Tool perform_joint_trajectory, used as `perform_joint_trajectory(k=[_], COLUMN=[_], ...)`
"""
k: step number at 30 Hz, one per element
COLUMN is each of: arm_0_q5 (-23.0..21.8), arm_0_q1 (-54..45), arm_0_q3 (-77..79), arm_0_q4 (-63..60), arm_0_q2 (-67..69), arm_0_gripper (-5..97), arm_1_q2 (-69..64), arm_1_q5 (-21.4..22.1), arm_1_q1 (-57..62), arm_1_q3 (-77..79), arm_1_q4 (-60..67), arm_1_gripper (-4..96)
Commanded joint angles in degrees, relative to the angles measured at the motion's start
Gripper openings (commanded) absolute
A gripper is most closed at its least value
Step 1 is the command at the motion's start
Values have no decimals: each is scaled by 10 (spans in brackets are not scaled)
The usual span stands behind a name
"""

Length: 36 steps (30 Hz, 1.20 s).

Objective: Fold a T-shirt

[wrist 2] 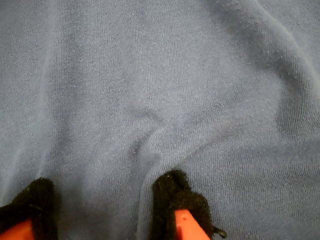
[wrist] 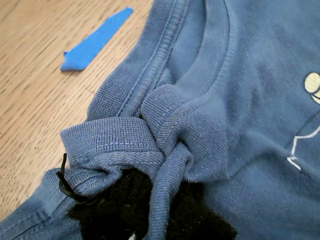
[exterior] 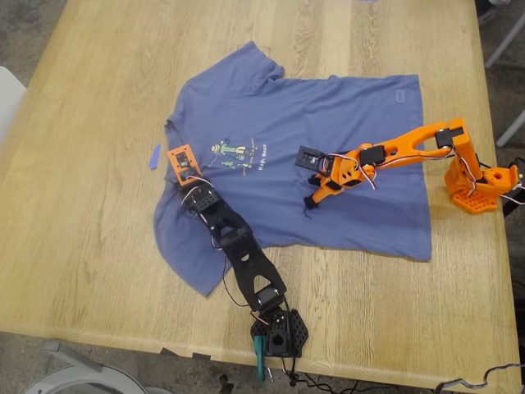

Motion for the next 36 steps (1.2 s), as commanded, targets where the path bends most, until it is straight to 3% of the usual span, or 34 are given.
perform_joint_trajectory(k=[1, 8, 17, 19, 25, 30, 33, 36], arm_0_q5=[-4, -4, -5, -5, -6, -10, -12, -15], arm_0_q1=[25, 31, 36, 37, 47, 62, 75, 83], arm_0_q3=[13, 48, 97, 110, 149, 174, 198, 221], arm_0_q4=[13, 11, 5, 4, -10, -20, -28, -35], arm_0_q2=[69, 103, 148, 159, 188, 213, 236, 266], arm_0_gripper=[0, 0, 0, 0, 0, 0, 0, 0], arm_1_q2=[-16, -51, -188, -209, -250, -294, -345, -504], arm_1_q5=[-5, -4, 16, 18, 24, 33, 35, 32], arm_1_q1=[-27, -39, -54, -58, -64, -47, -30, -9], arm_1_q3=[-26, -54, -258, -288, -348, -426, -533, -854], arm_1_q4=[23, 83, 189, 202, 222, 248, 291, 417], arm_1_gripper=[335, 322, 279, 247, 13, 1, 1, 1])
